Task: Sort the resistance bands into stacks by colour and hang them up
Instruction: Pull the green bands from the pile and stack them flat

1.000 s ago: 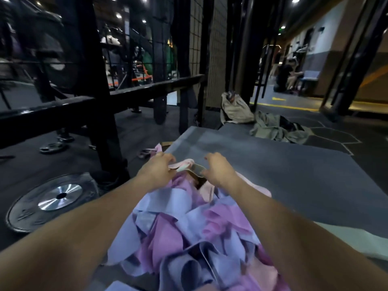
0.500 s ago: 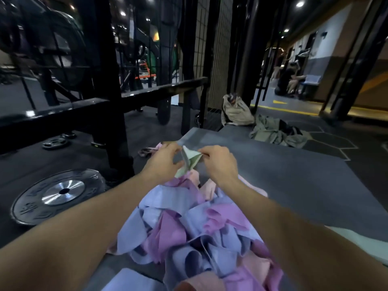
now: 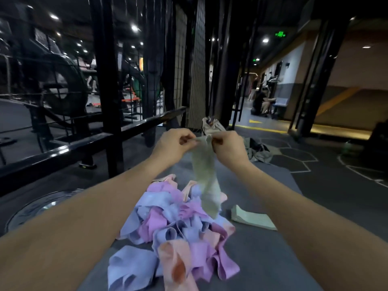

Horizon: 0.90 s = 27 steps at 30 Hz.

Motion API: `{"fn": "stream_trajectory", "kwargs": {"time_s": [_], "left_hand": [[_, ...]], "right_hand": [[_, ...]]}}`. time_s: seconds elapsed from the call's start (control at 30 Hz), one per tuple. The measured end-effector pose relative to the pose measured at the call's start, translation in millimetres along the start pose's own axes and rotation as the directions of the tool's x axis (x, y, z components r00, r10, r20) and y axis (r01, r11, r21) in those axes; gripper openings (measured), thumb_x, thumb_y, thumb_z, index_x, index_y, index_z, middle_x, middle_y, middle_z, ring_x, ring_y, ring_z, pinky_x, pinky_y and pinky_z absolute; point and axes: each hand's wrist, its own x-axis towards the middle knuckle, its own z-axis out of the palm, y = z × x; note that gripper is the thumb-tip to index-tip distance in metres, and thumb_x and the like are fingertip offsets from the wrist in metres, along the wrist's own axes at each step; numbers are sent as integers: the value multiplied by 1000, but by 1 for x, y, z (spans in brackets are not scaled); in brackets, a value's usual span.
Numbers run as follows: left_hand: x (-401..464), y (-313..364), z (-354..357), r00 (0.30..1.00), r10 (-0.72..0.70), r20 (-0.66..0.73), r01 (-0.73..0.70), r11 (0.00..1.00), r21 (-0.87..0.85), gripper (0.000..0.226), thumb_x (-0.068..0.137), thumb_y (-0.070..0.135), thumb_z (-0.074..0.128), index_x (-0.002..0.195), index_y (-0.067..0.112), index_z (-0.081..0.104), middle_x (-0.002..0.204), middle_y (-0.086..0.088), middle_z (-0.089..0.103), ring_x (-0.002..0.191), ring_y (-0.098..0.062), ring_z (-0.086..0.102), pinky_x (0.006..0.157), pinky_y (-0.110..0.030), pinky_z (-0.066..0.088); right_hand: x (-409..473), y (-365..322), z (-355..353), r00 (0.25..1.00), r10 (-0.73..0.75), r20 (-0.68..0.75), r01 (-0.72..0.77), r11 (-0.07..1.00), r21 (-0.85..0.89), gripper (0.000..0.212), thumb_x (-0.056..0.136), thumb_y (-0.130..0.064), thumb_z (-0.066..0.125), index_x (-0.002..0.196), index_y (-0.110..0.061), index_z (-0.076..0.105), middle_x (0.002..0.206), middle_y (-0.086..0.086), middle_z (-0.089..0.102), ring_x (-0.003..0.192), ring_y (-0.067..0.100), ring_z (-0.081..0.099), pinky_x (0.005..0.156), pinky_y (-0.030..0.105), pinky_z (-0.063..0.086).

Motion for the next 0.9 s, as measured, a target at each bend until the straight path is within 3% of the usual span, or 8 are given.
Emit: {"fn": "stream_trajectory", "kwargs": {"time_s": [0.13, 0.27, 0.4, 0.5, 0.6, 0.7, 0.8, 0.9], "left_hand": [[-15, 28, 1, 999, 3, 38, -4, 1000, 13, 18, 85, 30, 67, 82, 12, 70, 72, 4, 58, 63, -5, 49, 56, -9, 34], [-37, 49, 16, 995, -12, 104, 21, 996, -84, 20, 87, 23, 65, 77, 6, 63, 59, 4, 47, 53, -5, 37, 49, -13, 30], [-59, 59, 32, 985, -54, 163, 87, 976, -202, 25, 90, 15, 60, 67, 13, 51, 55, 3, 43, 43, 1, 37, 50, -15, 30], [-74, 60, 42, 977, -89, 193, 155, 920, -360, 29, 92, 14, 56, 65, 17, 47, 58, 0, 42, 54, -10, 40, 59, -27, 37], [-82, 61, 45, 973, -151, 176, 218, 854, -472, 25, 94, 13, 53, 69, 16, 48, 66, -5, 44, 63, -16, 43, 62, -29, 40], [-84, 66, 38, 962, -256, 92, 258, 750, -610, 25, 96, 10, 48, 72, 15, 47, 71, -6, 48, 68, -18, 46, 63, -29, 43], [-79, 63, 29, 909, -415, 29, 294, 593, -749, 27, 98, 11, 44, 71, 14, 44, 70, -5, 49, 63, -13, 49, 53, -22, 49], [-80, 38, 27, 865, -501, -9, 345, 609, -715, 27, 98, 15, 47, 71, 14, 45, 74, -7, 51, 72, -21, 53, 68, -34, 51]], "right_hand": [[-23, 8, -22, 993, 23, 116, -19, 999, -33, 16, 81, 4, 50, 78, 1, 65, 69, 14, 59, 71, 22, 53, 57, 28, 29], [-58, 21, -36, 964, 130, 231, -171, 971, 167, 37, 76, 14, 47, 100, -6, 68, 88, 4, 67, 83, 15, 61, 74, 31, 50], [-94, 29, -40, 875, 368, 315, -485, 685, 544, 17, 94, -6, 50, 105, -8, 63, 97, 6, 66, 81, 19, 61, 73, 31, 50], [-119, 32, -39, 873, 300, 385, -469, 734, 490, 12, 94, -20, 56, 91, -12, 65, 76, -2, 65, 65, 7, 57, 60, 18, 46], [-132, 37, -28, 880, 271, 390, -435, 790, 432, 7, 84, -7, 68, 90, -5, 66, 79, 1, 68, 70, 10, 59, 65, 22, 49], [-145, 44, -18, 849, 309, 429, -486, 774, 405, 11, 76, 2, 72, 77, 2, 61, 60, -6, 64, 55, 2, 56, 57, 15, 45], [-166, 60, -8, 811, 304, 499, -469, 848, 245, 16, 75, 1, 73, 82, 10, 62, 72, 5, 60, 65, 9, 52, 64, 24, 44], [-179, 67, -9, 810, 318, 492, -479, 843, 245, 4, 84, -1, 64, 83, -5, 62, 79, 5, 60, 71, 13, 53, 67, 23, 45]]}}
